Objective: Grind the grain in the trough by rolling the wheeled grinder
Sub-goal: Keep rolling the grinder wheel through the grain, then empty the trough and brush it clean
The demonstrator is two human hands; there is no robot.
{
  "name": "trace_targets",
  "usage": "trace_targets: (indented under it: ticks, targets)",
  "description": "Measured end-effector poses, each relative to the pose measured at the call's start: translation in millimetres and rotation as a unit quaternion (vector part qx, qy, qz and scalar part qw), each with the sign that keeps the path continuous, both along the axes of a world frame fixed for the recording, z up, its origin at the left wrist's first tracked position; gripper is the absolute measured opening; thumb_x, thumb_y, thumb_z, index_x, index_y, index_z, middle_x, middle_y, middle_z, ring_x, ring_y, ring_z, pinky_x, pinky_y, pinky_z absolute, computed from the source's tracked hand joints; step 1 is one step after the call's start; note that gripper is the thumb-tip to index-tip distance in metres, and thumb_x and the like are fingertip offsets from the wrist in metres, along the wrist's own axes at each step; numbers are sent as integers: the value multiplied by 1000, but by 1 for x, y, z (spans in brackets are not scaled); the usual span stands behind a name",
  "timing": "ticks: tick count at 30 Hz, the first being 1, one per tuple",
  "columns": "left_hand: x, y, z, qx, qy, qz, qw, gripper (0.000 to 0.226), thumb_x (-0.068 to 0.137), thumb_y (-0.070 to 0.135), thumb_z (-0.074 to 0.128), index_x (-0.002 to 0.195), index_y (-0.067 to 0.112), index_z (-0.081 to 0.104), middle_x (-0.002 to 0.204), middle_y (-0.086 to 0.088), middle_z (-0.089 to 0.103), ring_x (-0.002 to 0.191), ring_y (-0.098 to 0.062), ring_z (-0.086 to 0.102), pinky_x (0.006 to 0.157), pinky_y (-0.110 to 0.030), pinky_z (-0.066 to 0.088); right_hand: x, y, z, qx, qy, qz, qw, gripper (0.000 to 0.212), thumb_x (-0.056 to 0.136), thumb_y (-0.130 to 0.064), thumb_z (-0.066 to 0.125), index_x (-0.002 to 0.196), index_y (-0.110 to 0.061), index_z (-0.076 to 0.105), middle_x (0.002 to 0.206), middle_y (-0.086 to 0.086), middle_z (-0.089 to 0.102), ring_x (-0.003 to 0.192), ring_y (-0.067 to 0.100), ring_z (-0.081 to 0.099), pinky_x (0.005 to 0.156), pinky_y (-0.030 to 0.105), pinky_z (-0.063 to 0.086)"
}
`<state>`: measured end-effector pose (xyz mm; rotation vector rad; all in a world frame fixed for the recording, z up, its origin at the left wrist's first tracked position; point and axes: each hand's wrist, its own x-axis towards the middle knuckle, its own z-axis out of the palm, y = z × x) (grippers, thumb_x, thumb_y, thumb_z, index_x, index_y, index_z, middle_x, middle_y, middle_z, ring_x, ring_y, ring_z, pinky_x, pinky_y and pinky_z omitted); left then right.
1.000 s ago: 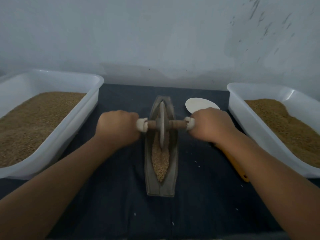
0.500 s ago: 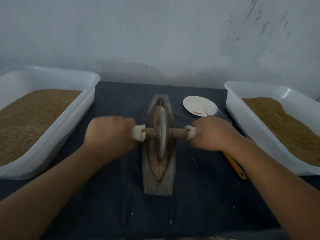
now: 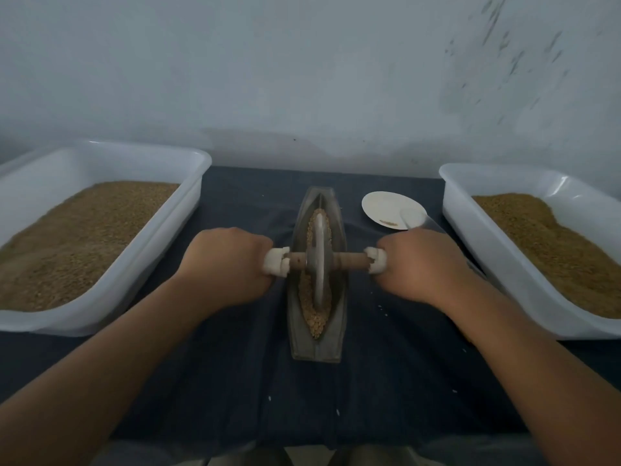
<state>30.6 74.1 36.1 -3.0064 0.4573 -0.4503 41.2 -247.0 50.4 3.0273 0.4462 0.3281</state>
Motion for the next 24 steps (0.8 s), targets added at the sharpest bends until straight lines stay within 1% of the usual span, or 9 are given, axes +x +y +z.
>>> trace_targets:
  ticks: [3, 5, 9, 11, 16, 20, 22, 23, 24]
  targets:
    - [-6, -3, 9, 11, 20, -2, 1000, 35, 88, 65, 53, 74, 33, 48, 65, 12, 54, 58, -8, 53, 55, -29, 38, -3, 2, 14, -12, 93, 0, 996, 32, 75, -57, 49, 66, -27, 56, 60, -7, 59, 57, 8, 55, 51, 29, 36]
    - [-5, -6, 15, 11, 31, 16, 999, 32, 87, 63, 54, 75, 33, 51, 68, 11, 56, 61, -9, 54, 57, -30, 40, -1, 4, 20, -17, 108, -9, 994, 29, 78, -54, 54, 68, -27, 57, 64, -7, 61, 61, 9, 57, 53, 30, 39]
    - [-3, -9, 8, -40, -7, 52, 998, 31, 87, 57, 58, 70, 32, 51, 63, 12, 55, 57, -6, 51, 52, -27, 33, -2, 5, 18, -19, -33, -2, 999, 31, 78, -52, 56, 62, -27, 47, 56, -6, 52, 52, 8, 45, 48, 27, 30]
    - [-4, -9, 0, -73, -32, 54, 995, 35, 89, 57, 60, 69, 31, 51, 61, 12, 53, 56, -7, 51, 51, -27, 37, -4, 8, 22, -25, -74, 13, 997, 35, 77, -50, 59, 59, -26, 41, 53, -6, 45, 47, 9, 39, 47, 25, 24]
    - [-6, -8, -14, -116, -65, 55, 990, 39, 89, 62, 62, 66, 33, 52, 56, 14, 50, 51, -3, 48, 48, -24, 37, -7, 26, 38, -94, -111, 41, 988, 43, 79, -40, 67, 60, -26, 30, 55, -7, 40, 46, 11, 33, 48, 24, 19]
    - [-11, -9, -17, -131, -81, 53, 987, 39, 87, 62, 63, 64, 33, 52, 53, 14, 48, 48, -2, 47, 46, -24, 43, -8, 47, 49, -99, -84, 68, 989, 34, 83, -44, 65, 68, -28, 39, 67, -7, 47, 55, 15, 45, 51, 28, 23]
    - [-15, -11, -16, -167, -80, 74, 980, 43, 91, 61, 60, 61, 32, 50, 52, 13, 49, 46, -4, 47, 46, -23, 37, -9, 52, 64, -93, -89, 104, 986, 28, 80, -57, 67, 90, -34, 53, 83, -12, 55, 79, 19, 59, 65, 33, 38]
    - [-17, -11, -15, -192, -83, 86, 974, 45, 93, 62, 59, 60, 31, 49, 51, 13, 50, 46, -4, 47, 47, -23, 33, -10, 53, 73, -102, -102, 124, 982, 46, 77, -64, 68, 112, -36, 58, 99, -12, 60, 98, 21, 61, 83, 39, 44]
    - [-19, -10, -13, -218, -85, 98, 967, 47, 93, 62, 58, 60, 31, 48, 51, 13, 51, 46, -5, 48, 48, -23, 31, -13, 54, 83, -104, -122, 146, 976, 68, 76, -69, 68, 134, -37, 55, 118, -10, 60, 116, 22, 56, 104, 43, 40]
